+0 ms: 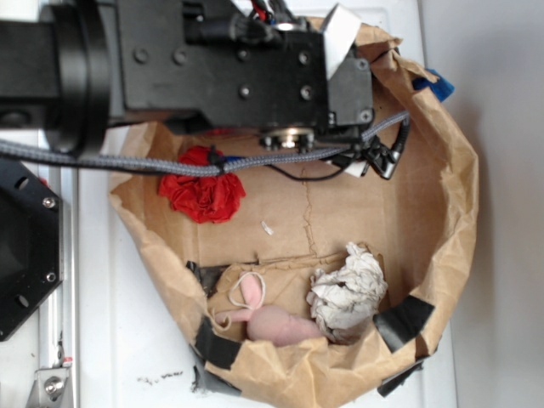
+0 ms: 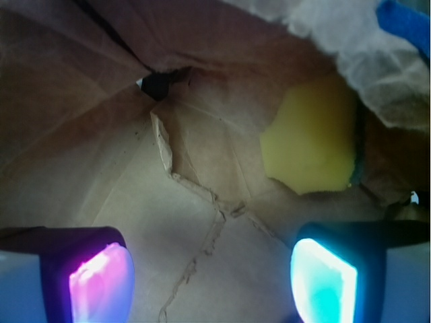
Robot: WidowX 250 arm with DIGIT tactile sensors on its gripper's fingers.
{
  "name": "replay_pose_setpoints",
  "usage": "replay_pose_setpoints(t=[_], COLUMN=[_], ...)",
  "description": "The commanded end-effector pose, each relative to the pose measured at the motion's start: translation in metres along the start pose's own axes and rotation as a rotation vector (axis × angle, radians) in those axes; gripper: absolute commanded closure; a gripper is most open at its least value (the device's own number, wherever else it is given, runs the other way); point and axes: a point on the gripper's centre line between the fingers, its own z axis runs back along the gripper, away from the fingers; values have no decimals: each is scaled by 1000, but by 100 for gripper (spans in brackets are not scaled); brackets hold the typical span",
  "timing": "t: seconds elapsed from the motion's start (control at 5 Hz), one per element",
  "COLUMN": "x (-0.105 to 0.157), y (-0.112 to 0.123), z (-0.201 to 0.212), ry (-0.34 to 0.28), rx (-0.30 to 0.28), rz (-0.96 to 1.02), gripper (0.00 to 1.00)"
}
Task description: Grab the green sponge.
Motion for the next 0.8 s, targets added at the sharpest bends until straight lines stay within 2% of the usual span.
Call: replay_pose_setpoints(t=[0.0,0.2,0.6], x=[25,25,26], y=[26,38,34], z=[0,-2,-18], ry=[-79,-98,-141], rx=[16,38,81], rz=[110,151,174], gripper=[0,0,0])
